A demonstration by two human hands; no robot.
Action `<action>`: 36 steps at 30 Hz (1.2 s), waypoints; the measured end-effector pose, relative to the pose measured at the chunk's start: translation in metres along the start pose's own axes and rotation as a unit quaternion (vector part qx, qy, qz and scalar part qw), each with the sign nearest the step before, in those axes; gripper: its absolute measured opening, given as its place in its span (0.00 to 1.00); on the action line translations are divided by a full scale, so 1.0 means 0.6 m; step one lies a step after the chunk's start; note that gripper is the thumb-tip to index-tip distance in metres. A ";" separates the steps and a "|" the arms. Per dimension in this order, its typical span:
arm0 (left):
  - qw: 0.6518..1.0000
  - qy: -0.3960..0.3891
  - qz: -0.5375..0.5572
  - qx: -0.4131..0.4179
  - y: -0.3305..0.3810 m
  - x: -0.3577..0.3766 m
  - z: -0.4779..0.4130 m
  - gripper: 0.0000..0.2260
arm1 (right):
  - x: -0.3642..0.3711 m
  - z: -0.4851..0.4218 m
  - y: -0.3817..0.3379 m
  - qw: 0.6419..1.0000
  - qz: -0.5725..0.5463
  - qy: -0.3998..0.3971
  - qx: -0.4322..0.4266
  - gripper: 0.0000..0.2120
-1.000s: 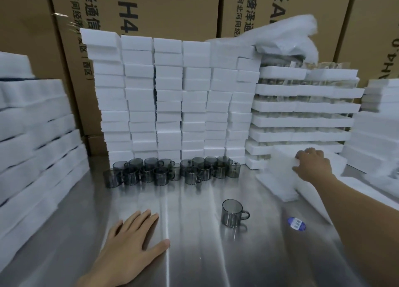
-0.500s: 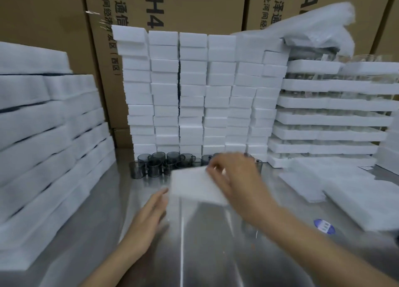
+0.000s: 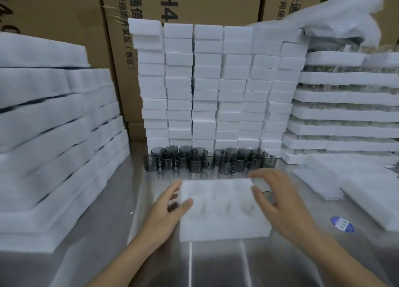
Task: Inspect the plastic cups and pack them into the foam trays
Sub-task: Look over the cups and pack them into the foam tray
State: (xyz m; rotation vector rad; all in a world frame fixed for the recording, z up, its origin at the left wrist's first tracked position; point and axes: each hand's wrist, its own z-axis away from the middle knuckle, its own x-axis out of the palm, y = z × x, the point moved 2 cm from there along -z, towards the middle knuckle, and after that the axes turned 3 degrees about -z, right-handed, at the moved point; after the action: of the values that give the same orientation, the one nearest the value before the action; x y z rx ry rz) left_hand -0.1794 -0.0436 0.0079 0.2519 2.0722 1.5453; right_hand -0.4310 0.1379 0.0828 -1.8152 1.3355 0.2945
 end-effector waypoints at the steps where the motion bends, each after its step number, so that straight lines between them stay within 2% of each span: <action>1: 1.000 -0.008 -0.014 -0.001 -0.002 0.004 0.001 0.30 | -0.005 0.007 0.031 1.000 0.009 0.010 0.028 0.12; 3: 1.000 -0.003 -0.024 -0.005 0.001 0.007 0.001 0.26 | -0.009 0.028 0.083 0.997 0.038 -0.002 0.062 0.13; 8: 0.999 0.031 -0.029 0.000 0.007 0.002 0.002 0.22 | 0.000 0.054 0.142 0.983 0.073 -0.123 0.117 0.17; 10: 0.999 0.038 -0.018 -0.002 0.012 -0.001 0.003 0.21 | 0.004 0.052 0.147 0.982 0.048 -0.118 0.139 0.16; 13: 0.998 0.062 0.030 0.004 0.024 -0.006 0.007 0.16 | -0.003 0.045 0.140 0.987 -0.011 -0.028 0.156 0.18; 15: 0.996 0.087 0.031 0.019 0.044 -0.009 0.014 0.12 | -0.022 0.032 0.111 0.988 -0.048 0.047 0.138 0.26; 17: 0.992 0.108 -0.004 0.064 0.086 -0.012 0.018 0.16 | -0.041 0.007 0.060 0.988 -0.078 0.094 0.093 0.32; 21: 0.969 0.083 -0.071 0.220 0.221 -0.020 0.002 0.23 | -0.069 -0.067 -0.077 0.992 -0.085 0.094 -0.028 0.31; 24: 0.931 0.068 -0.171 0.316 0.309 -0.030 -0.002 0.31 | -0.079 -0.103 -0.170 0.985 -0.096 0.083 -0.115 0.30; 27: 0.871 0.132 -0.255 0.399 0.346 -0.037 0.008 0.30 | -0.075 -0.108 -0.215 0.977 -0.105 0.091 -0.164 0.29; 32: 0.838 0.166 -0.272 0.442 0.343 -0.055 0.013 0.29 | -0.068 -0.106 -0.222 0.972 -0.114 0.087 -0.186 0.27; 36: 0.835 0.169 -0.264 0.452 0.336 -0.054 0.009 0.29 | -0.068 -0.106 -0.224 0.972 -0.130 0.077 -0.181 0.27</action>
State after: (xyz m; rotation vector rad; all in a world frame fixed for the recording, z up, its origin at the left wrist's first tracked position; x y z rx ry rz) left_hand -0.1826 0.0118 0.2046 -0.2785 2.7090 0.2119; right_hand -0.3480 0.1288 0.2129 -2.3347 1.1828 0.2736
